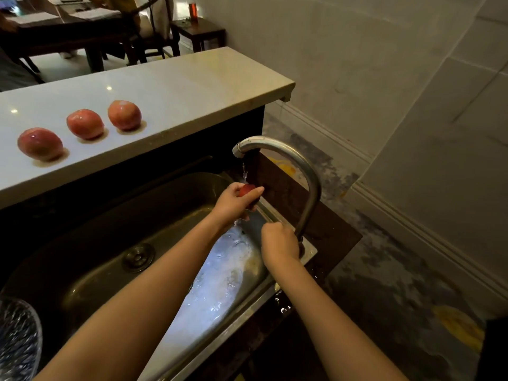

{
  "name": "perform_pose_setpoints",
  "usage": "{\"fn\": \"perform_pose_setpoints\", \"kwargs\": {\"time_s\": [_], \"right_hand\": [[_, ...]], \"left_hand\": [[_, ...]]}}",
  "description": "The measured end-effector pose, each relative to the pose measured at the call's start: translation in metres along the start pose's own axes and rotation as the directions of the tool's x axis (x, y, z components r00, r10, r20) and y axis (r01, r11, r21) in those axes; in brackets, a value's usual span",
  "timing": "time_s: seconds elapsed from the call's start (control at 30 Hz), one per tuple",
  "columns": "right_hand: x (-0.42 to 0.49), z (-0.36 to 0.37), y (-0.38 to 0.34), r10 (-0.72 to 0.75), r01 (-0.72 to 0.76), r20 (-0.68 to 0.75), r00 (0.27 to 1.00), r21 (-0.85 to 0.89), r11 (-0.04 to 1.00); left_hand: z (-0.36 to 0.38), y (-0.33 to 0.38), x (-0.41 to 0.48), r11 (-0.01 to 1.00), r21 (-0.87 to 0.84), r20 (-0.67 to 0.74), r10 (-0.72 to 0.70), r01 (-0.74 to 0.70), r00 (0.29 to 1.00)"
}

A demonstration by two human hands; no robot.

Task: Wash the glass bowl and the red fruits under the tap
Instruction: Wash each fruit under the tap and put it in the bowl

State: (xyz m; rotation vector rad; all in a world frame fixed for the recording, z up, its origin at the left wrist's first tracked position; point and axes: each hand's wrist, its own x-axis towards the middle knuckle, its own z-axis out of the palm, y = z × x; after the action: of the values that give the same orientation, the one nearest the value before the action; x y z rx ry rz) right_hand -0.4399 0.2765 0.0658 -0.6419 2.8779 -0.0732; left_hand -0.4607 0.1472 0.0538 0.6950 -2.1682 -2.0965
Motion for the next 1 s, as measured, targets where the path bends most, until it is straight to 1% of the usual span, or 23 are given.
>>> {"fn": "perform_pose_setpoints", "kwargs": {"time_s": [0.07,0.17,0.23,0.3,0.33,0.37,0.4,0.43,0.47,0.5,0.53,0.6,0.67,0.77,0.8,0.9,1.0], "right_hand": [[-0.004,0.001,-0.004,0.01,-0.01,-0.003,1.0,-0.015,1.0],[-0.008,0.0,-0.003,0.03,-0.03,0.0,1.0,0.018,0.999],[-0.011,0.0,-0.002,0.056,-0.057,0.011,0.998,0.084,0.995],[-0.012,-0.001,-0.007,0.066,-0.064,-0.014,0.998,0.121,0.991],[-0.011,0.0,-0.01,0.029,-0.023,-0.051,0.998,0.121,0.992],[-0.009,0.001,-0.017,-0.036,0.048,-0.092,0.995,0.136,0.99],[-0.007,0.001,-0.025,-0.115,0.14,-0.133,0.984,0.198,0.97],[-0.006,-0.001,-0.035,-0.182,0.221,-0.148,0.972,0.309,0.925],[-0.004,-0.003,-0.046,-0.229,0.271,-0.147,0.962,0.432,0.86],[-0.003,-0.003,-0.057,-0.263,0.301,-0.147,0.953,0.526,0.796],[-0.002,-0.002,-0.069,-0.302,0.334,-0.155,0.941,0.575,0.747],[-0.001,0.006,-0.095,-0.385,0.411,-0.178,0.906,0.59,0.695],[-0.003,0.017,-0.126,-0.454,0.444,-0.153,0.878,0.617,0.65],[-0.015,0.034,-0.18,-0.545,0.46,-0.072,0.835,0.637,0.619],[-0.019,0.04,-0.196,-0.576,0.472,-0.052,0.816,0.636,0.611],[-0.041,0.052,-0.249,-0.692,0.548,-0.011,0.722,0.62,0.561],[-0.066,0.064,-0.301,-0.799,0.642,0.008,0.601,0.59,0.489]], "left_hand": [[-0.005,0.001,-0.008,0.994,0.104,-0.011,0.042,-0.041,0.999],[-0.014,0.004,-0.018,0.976,0.202,0.011,0.087,-0.087,0.996],[-0.023,0.006,-0.025,0.966,0.237,0.029,0.095,-0.099,0.995],[-0.034,0.007,-0.033,0.969,0.233,0.05,0.075,-0.085,0.996],[-0.041,0.007,-0.038,0.974,0.215,0.054,0.058,-0.068,0.997],[-0.048,0.007,-0.043,0.979,0.198,0.05,0.041,-0.05,0.998],[-0.057,0.006,-0.049,0.981,0.192,0.04,0.027,-0.034,0.999],[-0.066,0.006,-0.055,0.981,0.193,0.024,0.014,-0.019,1.0],[-0.077,0.004,-0.062,0.981,0.194,0.001,0.005,-0.005,1.0],[-0.088,0.003,-0.07,0.981,0.193,-0.027,-0.001,0.006,1.0],[-0.1,0.0,-0.078,0.981,0.195,-0.061,-0.004,0.015,0.998],[-0.127,-0.007,-0.097,0.977,0.208,-0.14,-0.008,0.037,0.99],[-0.151,-0.018,-0.118,0.966,0.25,-0.221,-0.01,0.067,0.975],[-0.186,-0.041,-0.152,0.905,0.39,-0.387,-0.003,0.167,0.922],[-0.197,-0.047,-0.162,0.899,0.393,-0.438,-0.003,0.195,0.899],[-0.236,-0.066,-0.2,0.892,0.364,-0.572,-0.013,0.268,0.82],[-0.274,-0.089,-0.241,0.893,0.282,-0.713,-0.05,0.352,0.699]]}}
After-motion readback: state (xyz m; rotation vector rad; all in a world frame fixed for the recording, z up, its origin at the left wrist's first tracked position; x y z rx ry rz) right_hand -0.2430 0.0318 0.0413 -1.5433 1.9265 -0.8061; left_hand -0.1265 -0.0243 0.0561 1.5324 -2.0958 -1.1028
